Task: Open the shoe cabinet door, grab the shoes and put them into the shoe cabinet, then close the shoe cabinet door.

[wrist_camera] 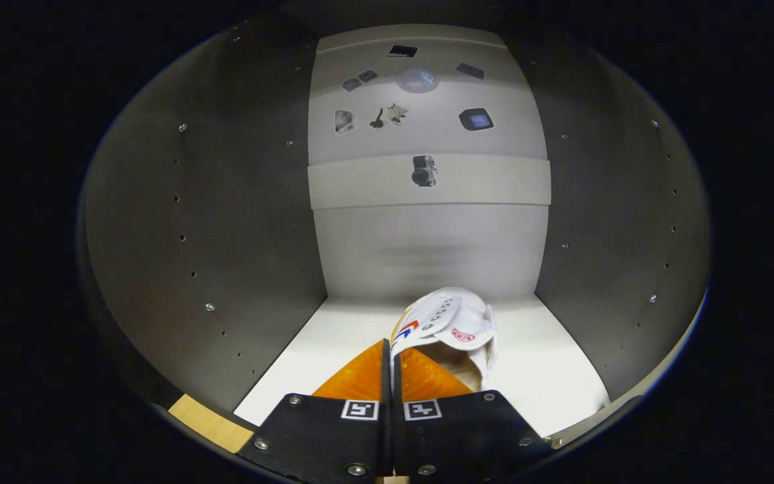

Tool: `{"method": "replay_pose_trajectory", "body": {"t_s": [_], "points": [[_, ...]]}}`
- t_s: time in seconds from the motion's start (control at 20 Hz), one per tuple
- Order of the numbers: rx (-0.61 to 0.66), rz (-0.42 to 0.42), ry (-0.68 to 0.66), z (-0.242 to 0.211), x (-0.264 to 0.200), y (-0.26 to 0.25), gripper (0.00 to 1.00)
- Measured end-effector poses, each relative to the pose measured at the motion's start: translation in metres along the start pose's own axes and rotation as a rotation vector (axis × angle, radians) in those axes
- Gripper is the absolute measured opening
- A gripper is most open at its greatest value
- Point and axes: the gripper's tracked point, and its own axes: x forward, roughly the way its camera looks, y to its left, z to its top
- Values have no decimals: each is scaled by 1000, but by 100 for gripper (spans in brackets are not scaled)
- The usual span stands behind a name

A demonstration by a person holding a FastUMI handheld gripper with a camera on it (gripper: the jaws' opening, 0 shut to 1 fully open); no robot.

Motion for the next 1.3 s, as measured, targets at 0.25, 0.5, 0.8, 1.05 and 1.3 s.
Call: {"method": "replay_pose_trajectory", "body": {"t_s": [0.25, 0.5, 0.8, 1.05, 1.3], "points": [[16, 5, 21, -6, 1, 2, 2], [12, -9, 31, -6, -2, 0, 10], [-5, -20, 39, -6, -3, 1, 21], [-7, -20, 34, -5, -3, 4, 29], [-35, -27, 27, -5, -4, 9, 49]]}}
